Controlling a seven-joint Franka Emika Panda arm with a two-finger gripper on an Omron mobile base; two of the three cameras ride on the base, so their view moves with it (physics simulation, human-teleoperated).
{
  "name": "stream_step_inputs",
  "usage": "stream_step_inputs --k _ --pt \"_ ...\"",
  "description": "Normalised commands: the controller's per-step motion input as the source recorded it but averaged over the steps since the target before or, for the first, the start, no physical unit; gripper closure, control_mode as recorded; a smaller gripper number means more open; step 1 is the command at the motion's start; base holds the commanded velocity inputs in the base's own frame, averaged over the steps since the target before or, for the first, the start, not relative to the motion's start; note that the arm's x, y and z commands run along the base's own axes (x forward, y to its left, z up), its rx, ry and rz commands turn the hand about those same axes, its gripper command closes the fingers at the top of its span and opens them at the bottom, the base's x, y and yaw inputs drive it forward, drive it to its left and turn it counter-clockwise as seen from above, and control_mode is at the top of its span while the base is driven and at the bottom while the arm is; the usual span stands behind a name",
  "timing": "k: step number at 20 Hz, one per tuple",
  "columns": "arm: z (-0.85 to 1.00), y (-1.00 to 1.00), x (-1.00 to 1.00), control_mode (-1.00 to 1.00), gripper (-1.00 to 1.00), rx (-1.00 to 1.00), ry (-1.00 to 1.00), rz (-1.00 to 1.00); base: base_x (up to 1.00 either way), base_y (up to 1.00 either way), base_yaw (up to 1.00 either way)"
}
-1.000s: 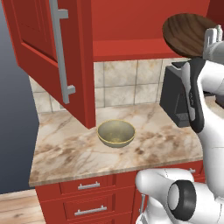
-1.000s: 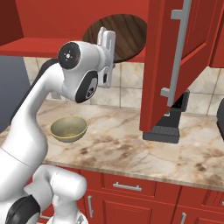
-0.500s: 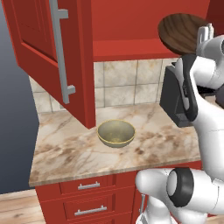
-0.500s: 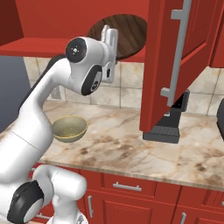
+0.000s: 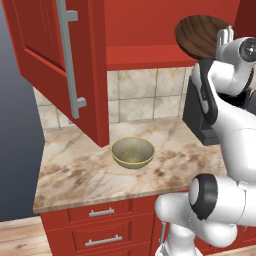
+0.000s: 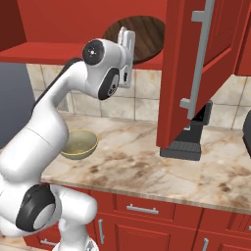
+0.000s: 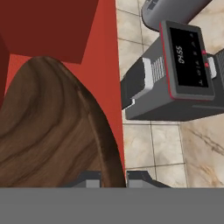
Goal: Open the cabinet. Pick the bowls from the counter and place them in the cabinet. Then close the cabinet.
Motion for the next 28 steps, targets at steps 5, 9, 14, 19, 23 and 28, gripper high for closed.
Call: stream_step_inputs --k 5,9,14,19,23,28 --pt "-0.07 -0.04 0.47 -1.00 1.00 0.00 0.00 0.00 0.00 0.00 0.00" --pt "-0.11 -0.06 0.46 -1.00 1.00 0.00 0.00 0.00 0.00 0.00 0.00" --pt "-0.05 -0.06 0.42 -1.00 1.00 0.00 0.00 0.00 0.00 0.00 0.00" --pt "-0.01 -0.12 0.32 -1.00 1.00 0.00 0.00 0.00 0.00 0.00 0.00" --pt "-0.06 -0.15 0.20 -1.00 1.00 0.00 0.02 0.00 0.00 0.00 0.00" --pt "-0.09 -0.15 0.18 -1.00 1.00 0.00 0.04 0.00 0.00 0.00 0.00"
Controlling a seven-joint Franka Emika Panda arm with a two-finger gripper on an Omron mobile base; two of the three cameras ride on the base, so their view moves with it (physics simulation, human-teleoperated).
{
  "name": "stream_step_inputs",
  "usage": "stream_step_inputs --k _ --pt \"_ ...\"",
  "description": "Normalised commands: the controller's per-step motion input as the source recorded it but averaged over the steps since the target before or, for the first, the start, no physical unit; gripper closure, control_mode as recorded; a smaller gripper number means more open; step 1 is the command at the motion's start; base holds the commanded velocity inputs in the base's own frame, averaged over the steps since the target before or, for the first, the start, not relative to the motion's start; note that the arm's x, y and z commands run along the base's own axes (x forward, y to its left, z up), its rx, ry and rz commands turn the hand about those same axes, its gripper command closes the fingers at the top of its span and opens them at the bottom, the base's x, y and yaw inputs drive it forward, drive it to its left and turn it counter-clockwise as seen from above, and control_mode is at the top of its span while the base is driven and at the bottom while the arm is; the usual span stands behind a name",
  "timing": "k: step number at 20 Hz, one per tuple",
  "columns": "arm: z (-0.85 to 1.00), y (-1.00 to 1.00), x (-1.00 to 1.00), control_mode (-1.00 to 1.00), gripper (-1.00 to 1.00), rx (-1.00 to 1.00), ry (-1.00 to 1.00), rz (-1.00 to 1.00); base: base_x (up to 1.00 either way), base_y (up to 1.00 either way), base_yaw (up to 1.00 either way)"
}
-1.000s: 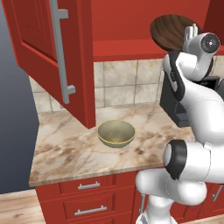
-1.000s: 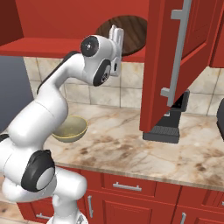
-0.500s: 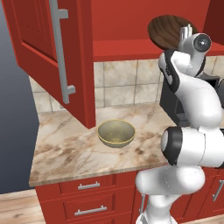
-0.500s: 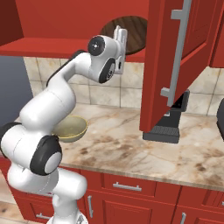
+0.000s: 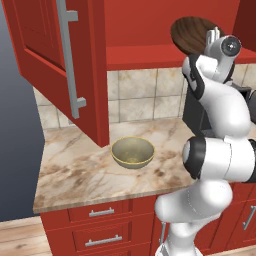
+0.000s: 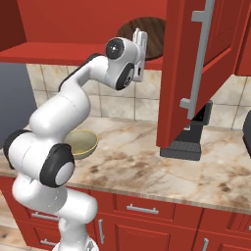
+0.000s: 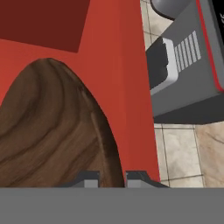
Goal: Open the cabinet. Pick the bowls from the counter and place them in the cabinet. Then close the cabinet.
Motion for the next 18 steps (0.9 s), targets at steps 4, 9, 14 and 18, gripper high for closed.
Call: stream_step_inputs --k 4,9,14,18 --pt "-0.17 -0.13 0.13 -1.00 1.00 0.00 0.07 0.00 0.00 0.00 0.00" --pt "-0.22 -0.17 0.00 -1.00 1.00 0.00 0.08 0.00 0.00 0.00 0.00" --pt "-0.17 -0.18 -0.01 -1.00 1.00 0.00 0.05 0.00 0.00 0.00 0.00" --pt "-0.16 -0.16 0.00 -1.00 1.00 0.00 0.03 0.00 0.00 0.00 0.00"
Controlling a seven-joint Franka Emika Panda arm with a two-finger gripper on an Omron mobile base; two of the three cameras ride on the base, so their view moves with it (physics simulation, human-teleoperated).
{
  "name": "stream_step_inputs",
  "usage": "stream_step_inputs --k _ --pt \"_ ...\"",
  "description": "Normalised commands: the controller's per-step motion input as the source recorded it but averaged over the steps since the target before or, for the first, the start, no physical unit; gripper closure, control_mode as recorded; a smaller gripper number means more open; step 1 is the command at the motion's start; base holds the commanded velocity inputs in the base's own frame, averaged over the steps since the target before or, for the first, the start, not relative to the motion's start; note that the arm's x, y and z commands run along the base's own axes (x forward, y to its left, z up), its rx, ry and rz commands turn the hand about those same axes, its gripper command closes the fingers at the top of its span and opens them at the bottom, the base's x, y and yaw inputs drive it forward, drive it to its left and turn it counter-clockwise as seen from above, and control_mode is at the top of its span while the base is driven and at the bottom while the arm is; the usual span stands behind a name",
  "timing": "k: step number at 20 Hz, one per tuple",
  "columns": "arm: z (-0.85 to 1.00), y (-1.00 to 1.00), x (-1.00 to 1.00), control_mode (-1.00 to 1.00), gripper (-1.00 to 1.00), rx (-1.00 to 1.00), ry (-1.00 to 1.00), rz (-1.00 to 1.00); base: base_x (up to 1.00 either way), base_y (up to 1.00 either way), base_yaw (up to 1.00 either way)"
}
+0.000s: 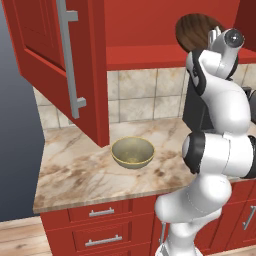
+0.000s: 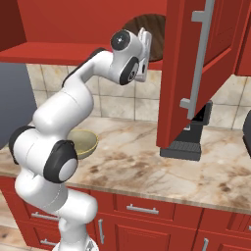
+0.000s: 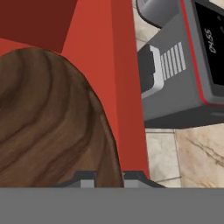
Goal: Open the cabinet. Pick the bowls from the counter and place them in the cabinet. Then close the cabinet.
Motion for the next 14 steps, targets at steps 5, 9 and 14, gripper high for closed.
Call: stream_step_inputs --k 5,9,14 --pt "-0.04 -0.13 0.00 -1.00 -1.00 0.00 0.00 0.00 0.00 0.00 0.00" --pt "-0.01 -0.02 0.00 -1.00 -1.00 0.00 -0.01 0.00 0.00 0.00 0.00" --pt "0.06 0.00 -0.02 -1.00 -1.00 0.00 -0.16 0.02 0.00 0.00 0.00"
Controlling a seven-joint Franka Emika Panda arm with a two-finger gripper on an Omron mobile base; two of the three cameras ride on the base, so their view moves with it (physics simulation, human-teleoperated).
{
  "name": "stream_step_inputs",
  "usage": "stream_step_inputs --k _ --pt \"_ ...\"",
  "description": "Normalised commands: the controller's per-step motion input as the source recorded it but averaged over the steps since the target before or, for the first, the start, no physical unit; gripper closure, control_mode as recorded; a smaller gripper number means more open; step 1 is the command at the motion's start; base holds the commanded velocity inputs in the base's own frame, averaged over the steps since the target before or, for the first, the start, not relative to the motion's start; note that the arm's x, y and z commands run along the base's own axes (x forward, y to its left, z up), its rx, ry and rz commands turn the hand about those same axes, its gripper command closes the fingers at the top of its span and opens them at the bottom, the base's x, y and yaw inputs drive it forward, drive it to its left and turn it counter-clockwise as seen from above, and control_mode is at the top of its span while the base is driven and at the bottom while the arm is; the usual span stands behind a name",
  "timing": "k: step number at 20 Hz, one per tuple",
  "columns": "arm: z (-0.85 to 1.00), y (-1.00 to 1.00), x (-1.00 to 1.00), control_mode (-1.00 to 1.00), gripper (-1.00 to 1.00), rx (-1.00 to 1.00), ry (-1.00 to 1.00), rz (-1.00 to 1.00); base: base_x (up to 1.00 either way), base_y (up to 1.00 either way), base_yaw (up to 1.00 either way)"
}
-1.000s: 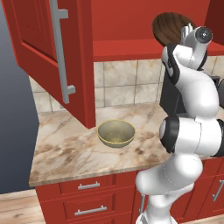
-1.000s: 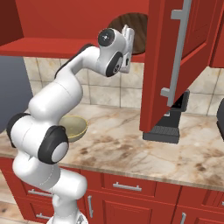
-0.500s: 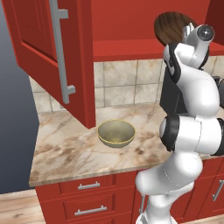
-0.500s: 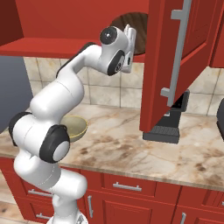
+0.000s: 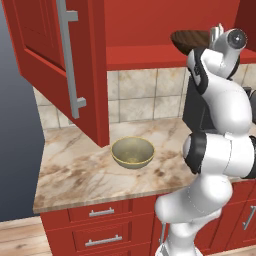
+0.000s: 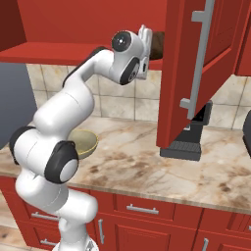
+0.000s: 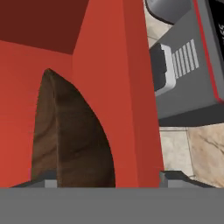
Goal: Open the cabinet. Pick the bowls from the counter and place them in the cabinet. Then close the cabinet.
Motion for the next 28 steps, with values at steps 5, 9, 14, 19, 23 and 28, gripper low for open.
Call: stream_step_inputs --k 5,9,14,19,23,28 --pt "0.29 0.00 -0.18 -1.00 -1.00 -0.02 -0.23 0.06 0.00 0.00 0.00" --pt "0.38 0.00 -0.19 -1.00 -1.00 -0.05 -0.16 0.09 0.00 0.00 0.00" --pt "0.07 0.00 -0.44 -1.00 -1.00 -0.03 0.12 0.10 0.00 0.00 0.00" --pt "0.17 0.08 -0.65 -1.00 -1.00 -0.13 0.35 0.13 0.00 0.00 0.00" --pt "0.42 0.22 -0.81 -1.00 -1.00 -0.17 0.24 0.17 0.00 0.00 0.00" --pt "0.07 0.23 -0.90 -1.00 -1.00 -0.03 0.06 0.15 0.00 0.00 0.00"
